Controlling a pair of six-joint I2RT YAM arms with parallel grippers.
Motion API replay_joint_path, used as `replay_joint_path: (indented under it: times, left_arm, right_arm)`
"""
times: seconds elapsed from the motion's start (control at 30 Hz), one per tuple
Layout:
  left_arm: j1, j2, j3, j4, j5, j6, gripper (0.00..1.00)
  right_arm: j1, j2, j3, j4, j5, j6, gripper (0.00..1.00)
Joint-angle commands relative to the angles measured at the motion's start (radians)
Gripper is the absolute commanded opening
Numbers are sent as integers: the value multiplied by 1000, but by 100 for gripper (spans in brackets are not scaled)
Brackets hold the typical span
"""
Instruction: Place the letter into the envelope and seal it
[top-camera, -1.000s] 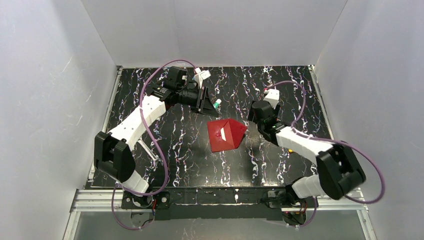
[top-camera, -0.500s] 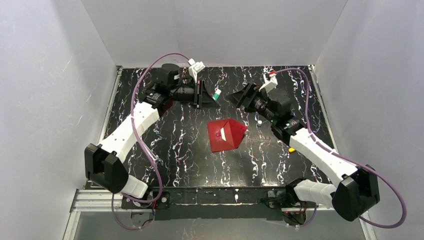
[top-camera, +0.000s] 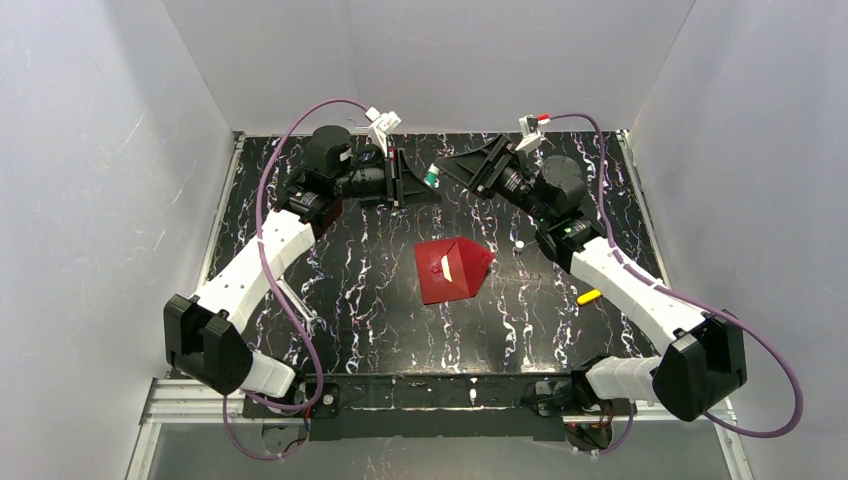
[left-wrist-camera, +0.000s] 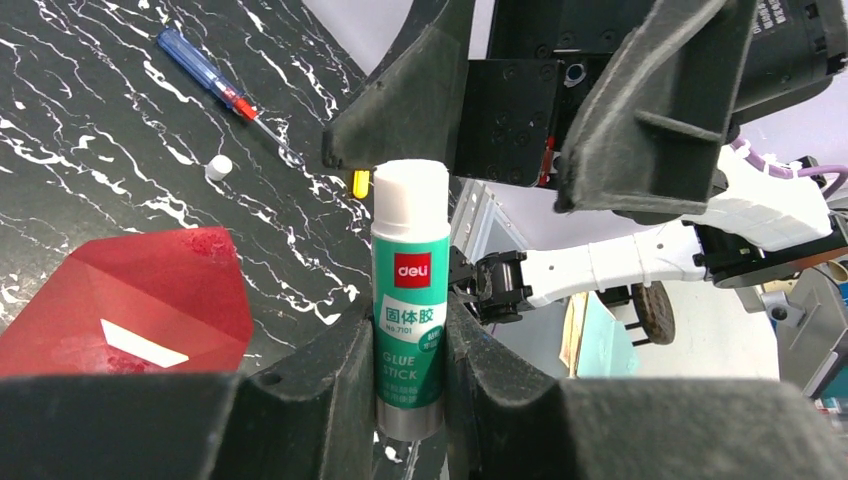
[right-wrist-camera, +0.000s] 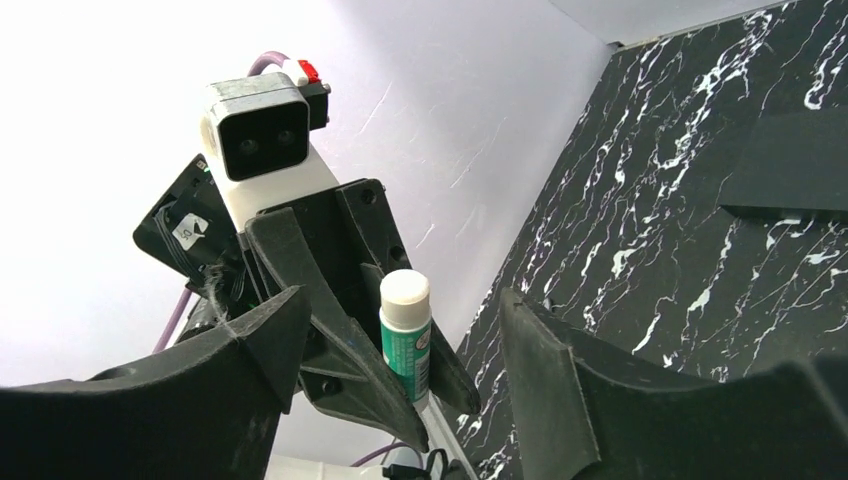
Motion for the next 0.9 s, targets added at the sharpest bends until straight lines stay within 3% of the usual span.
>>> replay_joint_path:
  times: [0.0,0.23,0.47,0.67,0.7,0.8,0.87]
  left_arm:
    - [-1,-45,-6,54,37,-30,0]
    - [-2,-38,-3,58,71,-43,0]
    - [-1,-32,6,57,91,-53,0]
    - [-3,-39,11,26,99,-44,0]
    - [-2,-39,15,15,96,-39,6]
    - [-1,-41,37,-51,113,-18,47]
    - [-2,-50,50,-111,94,24,63]
  right_arm:
    - [2,12,83,-7,-44,-11,75]
    - [2,36,110,-23,-87,-28,58]
    - [2,65,154,-86,-134,-61,53]
    - [1,67,160,-103,-128,-89,22]
    - [2,67,162,-104,-134,-103,17]
    - [2,73,189,-169,-160,-198,8]
    - [2,79,206,-206,-198,-262,8]
